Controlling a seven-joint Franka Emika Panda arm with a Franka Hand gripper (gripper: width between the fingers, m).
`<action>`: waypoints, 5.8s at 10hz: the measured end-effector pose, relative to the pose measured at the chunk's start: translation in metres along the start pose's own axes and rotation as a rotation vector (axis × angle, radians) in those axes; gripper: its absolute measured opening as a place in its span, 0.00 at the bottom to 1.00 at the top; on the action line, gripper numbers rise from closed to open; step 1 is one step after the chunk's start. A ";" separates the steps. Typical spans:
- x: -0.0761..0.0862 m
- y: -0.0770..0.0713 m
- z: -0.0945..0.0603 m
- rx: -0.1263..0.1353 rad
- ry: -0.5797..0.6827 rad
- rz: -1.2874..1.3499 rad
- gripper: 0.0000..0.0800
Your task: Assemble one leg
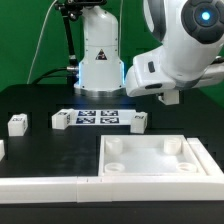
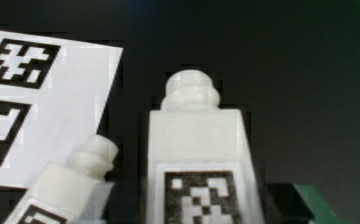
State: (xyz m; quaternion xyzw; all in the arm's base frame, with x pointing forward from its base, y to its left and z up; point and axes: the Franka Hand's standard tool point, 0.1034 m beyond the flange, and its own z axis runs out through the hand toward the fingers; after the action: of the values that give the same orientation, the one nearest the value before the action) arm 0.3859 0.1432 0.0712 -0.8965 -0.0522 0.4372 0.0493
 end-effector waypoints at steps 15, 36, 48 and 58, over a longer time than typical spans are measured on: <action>0.038 0.027 -0.139 -0.092 1.284 -0.099 0.36; 0.131 0.046 -0.196 -0.110 1.373 -0.138 0.36; 0.144 0.045 -0.185 -0.132 1.424 -0.157 0.74; 0.139 0.040 -0.211 -0.123 1.378 -0.168 0.81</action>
Offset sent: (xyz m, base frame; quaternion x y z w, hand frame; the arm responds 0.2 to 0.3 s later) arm 0.0370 -0.0060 0.0321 0.0149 0.1464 -0.0473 0.9880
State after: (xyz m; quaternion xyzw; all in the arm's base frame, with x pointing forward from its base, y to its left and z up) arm 0.6396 0.1135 0.0870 -0.9637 -0.1028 -0.2405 0.0542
